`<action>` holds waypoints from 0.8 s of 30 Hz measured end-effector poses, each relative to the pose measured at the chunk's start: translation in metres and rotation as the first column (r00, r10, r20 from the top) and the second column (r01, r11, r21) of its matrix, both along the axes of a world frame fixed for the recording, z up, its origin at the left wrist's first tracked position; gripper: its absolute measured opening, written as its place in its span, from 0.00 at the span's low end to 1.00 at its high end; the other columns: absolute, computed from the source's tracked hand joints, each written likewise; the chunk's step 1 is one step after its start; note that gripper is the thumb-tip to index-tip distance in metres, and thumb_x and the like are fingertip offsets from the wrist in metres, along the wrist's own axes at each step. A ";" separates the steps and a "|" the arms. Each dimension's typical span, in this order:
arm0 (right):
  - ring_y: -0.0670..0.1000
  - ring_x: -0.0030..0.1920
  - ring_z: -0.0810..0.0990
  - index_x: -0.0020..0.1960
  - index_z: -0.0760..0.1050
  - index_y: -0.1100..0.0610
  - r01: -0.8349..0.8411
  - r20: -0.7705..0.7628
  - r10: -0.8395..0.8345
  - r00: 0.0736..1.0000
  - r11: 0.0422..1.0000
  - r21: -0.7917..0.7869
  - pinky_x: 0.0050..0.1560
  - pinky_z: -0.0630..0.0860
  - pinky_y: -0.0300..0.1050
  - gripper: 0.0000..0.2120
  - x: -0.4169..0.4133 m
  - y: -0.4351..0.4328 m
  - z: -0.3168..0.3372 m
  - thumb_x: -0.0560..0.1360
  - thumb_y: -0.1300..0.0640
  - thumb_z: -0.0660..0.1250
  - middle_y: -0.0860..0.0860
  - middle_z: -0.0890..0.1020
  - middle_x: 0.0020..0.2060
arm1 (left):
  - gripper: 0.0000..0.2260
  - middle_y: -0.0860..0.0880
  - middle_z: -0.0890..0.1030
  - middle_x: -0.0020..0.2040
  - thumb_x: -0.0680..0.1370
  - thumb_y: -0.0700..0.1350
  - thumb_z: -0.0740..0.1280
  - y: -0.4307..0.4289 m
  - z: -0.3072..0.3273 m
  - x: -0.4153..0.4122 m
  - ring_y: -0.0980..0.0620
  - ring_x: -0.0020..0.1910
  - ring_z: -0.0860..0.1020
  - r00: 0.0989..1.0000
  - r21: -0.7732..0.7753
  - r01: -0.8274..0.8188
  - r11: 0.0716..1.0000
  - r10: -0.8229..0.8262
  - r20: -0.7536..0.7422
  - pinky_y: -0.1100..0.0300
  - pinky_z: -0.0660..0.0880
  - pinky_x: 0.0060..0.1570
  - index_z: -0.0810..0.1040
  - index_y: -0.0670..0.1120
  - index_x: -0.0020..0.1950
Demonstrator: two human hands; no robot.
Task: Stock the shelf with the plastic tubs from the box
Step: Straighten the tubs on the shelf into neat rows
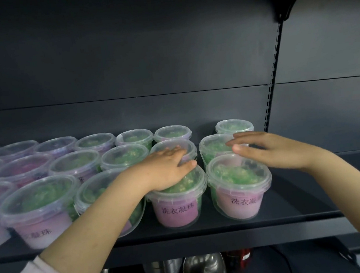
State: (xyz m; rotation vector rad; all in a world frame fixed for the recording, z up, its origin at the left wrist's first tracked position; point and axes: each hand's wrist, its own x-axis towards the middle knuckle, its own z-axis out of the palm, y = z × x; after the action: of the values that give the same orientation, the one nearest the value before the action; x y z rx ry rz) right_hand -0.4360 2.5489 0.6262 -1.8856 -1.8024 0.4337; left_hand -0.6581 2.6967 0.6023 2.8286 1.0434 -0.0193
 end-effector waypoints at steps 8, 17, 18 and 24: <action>0.47 0.65 0.72 0.61 0.76 0.59 0.004 0.072 0.001 0.997 0.997 -0.072 0.57 0.68 0.34 0.42 0.008 0.023 -0.007 0.70 0.25 0.49 0.51 0.76 0.64 | 0.34 0.54 0.47 0.79 0.77 0.69 0.44 -0.001 0.002 -0.001 0.54 0.77 0.46 1.000 -0.016 -0.001 1.000 0.001 -0.010 0.53 0.45 0.73 0.47 0.54 0.78; 0.44 0.73 0.60 0.60 0.78 0.38 -0.029 0.011 0.030 0.999 0.997 -0.071 0.74 0.57 0.51 0.33 0.024 0.034 -0.007 0.69 0.24 0.46 0.41 0.69 0.69 | 0.34 0.54 0.52 0.78 0.76 0.69 0.48 0.003 0.026 0.005 0.52 0.76 0.53 0.993 -0.181 -0.070 0.981 0.051 -0.108 0.53 0.52 0.74 0.52 0.54 0.78; 0.42 0.72 0.61 0.60 0.78 0.37 -0.039 -0.013 0.038 0.999 0.996 -0.080 0.73 0.58 0.46 0.32 0.026 0.034 -0.006 0.69 0.24 0.46 0.40 0.69 0.69 | 0.32 0.53 0.58 0.77 0.77 0.68 0.48 0.004 0.030 0.008 0.52 0.75 0.59 0.994 -0.177 -0.073 0.981 0.057 -0.093 0.54 0.57 0.72 0.58 0.54 0.76; 0.42 0.63 0.73 0.63 0.76 0.39 0.126 -0.135 -0.122 0.983 0.992 0.019 0.60 0.64 0.34 0.27 0.061 0.061 0.005 0.75 0.29 0.49 0.38 0.75 0.64 | 0.23 0.50 0.58 0.77 0.82 0.57 0.50 0.018 0.027 0.038 0.50 0.75 0.57 0.995 0.035 -0.049 0.998 0.045 0.094 0.55 0.56 0.72 0.61 0.50 0.75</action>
State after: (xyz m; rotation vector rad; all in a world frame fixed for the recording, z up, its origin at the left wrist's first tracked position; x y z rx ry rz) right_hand -0.3753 2.6096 0.6317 -1.8904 -1.5875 0.4757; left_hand -0.6206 2.7142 0.6289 2.8058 1.1008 0.1370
